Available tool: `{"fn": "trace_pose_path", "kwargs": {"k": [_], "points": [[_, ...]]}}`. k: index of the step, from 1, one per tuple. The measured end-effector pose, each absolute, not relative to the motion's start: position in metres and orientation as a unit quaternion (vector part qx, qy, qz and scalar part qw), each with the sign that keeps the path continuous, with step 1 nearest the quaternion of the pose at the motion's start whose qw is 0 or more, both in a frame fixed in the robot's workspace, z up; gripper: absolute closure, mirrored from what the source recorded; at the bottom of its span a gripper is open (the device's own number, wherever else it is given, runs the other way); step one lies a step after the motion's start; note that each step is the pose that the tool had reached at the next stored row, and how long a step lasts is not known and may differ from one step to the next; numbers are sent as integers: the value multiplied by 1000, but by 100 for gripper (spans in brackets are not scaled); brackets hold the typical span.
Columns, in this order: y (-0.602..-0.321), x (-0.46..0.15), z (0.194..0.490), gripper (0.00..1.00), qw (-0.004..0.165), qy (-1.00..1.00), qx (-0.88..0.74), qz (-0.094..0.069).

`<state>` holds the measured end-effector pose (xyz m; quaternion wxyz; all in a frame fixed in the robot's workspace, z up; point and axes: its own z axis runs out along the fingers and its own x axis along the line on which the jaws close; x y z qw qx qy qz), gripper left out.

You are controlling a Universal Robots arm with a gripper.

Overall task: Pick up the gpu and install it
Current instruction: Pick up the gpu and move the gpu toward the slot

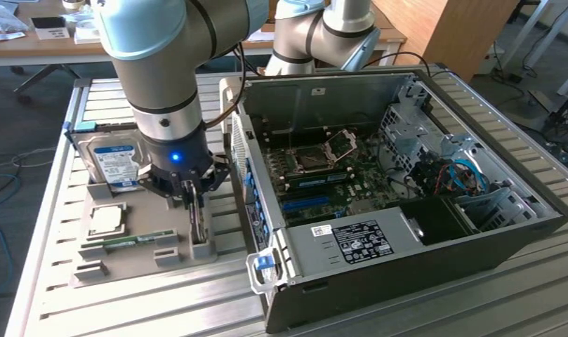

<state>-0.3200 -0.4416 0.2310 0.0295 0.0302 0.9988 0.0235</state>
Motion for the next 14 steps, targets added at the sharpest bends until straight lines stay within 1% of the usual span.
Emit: {"fn": "trace_pose_path", "kwargs": {"k": [5,14], "points": [[-442,-320,232,73,29,999,30,23],[-442,-320,258,73,29,999,30,23]]}}
